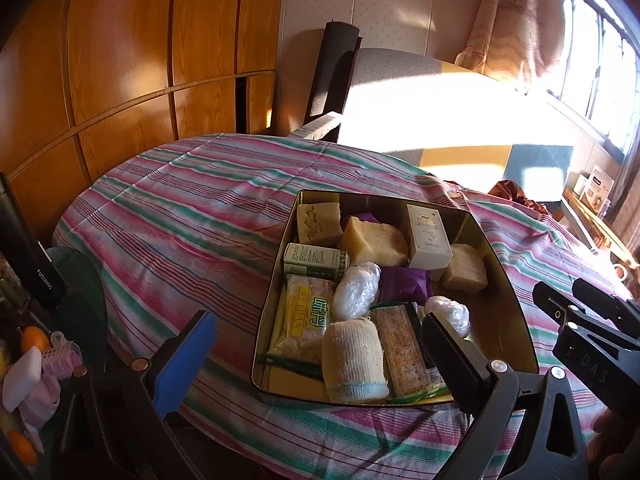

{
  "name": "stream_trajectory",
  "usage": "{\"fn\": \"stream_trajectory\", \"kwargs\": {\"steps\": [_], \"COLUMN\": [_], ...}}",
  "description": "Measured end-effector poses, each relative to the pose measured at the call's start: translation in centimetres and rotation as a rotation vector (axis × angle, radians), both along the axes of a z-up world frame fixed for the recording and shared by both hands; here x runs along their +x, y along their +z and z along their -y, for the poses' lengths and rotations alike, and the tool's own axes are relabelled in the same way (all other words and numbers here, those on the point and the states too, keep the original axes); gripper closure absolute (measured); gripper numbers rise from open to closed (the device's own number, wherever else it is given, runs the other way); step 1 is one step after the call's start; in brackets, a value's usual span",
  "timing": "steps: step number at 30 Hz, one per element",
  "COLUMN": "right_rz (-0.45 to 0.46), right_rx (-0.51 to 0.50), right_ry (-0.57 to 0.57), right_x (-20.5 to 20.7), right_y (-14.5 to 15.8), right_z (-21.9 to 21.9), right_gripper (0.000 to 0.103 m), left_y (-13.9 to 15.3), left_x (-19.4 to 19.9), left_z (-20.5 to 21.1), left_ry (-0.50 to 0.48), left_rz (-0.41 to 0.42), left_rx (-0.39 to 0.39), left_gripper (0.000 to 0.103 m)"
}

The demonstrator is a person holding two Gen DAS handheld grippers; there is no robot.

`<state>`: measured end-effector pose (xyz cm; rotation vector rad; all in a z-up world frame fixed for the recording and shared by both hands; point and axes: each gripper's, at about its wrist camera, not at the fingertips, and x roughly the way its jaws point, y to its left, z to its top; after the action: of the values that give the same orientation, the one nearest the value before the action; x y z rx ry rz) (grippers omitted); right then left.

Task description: Organize objects

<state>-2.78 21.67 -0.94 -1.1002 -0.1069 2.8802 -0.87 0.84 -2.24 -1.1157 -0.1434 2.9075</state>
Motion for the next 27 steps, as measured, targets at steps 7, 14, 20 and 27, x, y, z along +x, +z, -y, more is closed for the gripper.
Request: {"fn": "stream_trajectory", "kwargs": {"steps": [7, 14, 20, 27], "right_rz": [-0.016, -0.016, -0.001, 0.003], "right_rx": [-0.009, -0.032, -0.065, -0.055], "right_ry": [-0.008, -0.010, -0.014, -0.003], "right_x": [0.4, 0.6, 0.7, 0.8], "right_y": [0.0, -0.2, -0.9, -0.9], "right_z": [-0.1, -0.2, -0.6, 0.0], "right_gripper": [0.042, 0.042, 0.042, 0.041], "left_y": [0.0, 0.0, 0.1, 0.5], "left_x": [0.1, 0.0, 0.2, 0.5], "left_z": [-0.5, -0.3, 0.0, -0.2], "left_ry": [0.013, 0.044, 0.060, 0.054], "left_rz": [0.012, 0.014, 0.000, -0.016], "left_rx": [-0.009, -0.024, -0.040, -0.059], "left_gripper": [0.000, 0.000, 0.000, 0.000]}}
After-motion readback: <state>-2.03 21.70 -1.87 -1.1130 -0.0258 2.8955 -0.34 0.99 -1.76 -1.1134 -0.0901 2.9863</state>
